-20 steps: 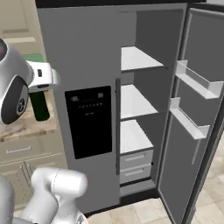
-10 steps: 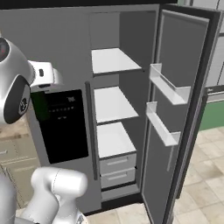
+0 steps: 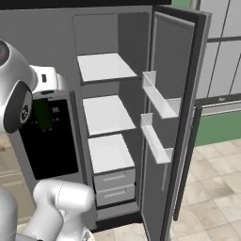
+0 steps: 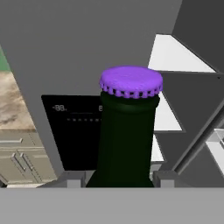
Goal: Place the beer and liquor on the top shelf of the fridge to keep them out of children's reach, and place the kiwi on lower shelves for easy access.
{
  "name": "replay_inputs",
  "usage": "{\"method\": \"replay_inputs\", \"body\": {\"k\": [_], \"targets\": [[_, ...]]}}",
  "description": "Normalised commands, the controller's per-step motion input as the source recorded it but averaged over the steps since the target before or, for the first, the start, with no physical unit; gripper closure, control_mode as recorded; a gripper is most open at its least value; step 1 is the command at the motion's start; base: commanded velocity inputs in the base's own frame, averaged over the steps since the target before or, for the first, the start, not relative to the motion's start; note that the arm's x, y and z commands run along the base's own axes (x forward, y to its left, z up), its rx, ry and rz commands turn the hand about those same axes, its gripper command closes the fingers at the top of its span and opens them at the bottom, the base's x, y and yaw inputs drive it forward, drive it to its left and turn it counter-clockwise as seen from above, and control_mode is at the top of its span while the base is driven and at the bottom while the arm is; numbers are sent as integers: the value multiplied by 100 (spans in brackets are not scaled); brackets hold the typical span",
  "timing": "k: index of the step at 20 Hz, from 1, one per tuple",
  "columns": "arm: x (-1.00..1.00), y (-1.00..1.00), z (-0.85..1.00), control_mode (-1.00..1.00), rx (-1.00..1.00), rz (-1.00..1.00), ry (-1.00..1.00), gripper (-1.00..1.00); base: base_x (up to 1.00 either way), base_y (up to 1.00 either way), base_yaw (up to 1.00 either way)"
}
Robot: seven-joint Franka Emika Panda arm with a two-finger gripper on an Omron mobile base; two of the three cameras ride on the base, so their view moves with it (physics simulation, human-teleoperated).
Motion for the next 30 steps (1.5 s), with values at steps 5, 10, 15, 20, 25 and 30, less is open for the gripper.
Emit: {"method": "replay_inputs", "body": {"k": [5,10,15,20,25,30], "targets": [[0,0,0,100,0,0,0,100,40,-28,9],[0,0,0,100,0,0,0,100,47,-12,12],[0,0,0,100,0,0,0,100,54,-13,15],[0,0,0,100,0,0,0,100,47,-32,15],[0,0,0,100,0,0,0,100,35,-42,12],[0,0,0,100,0,0,0,100,39,-19,12]]}}
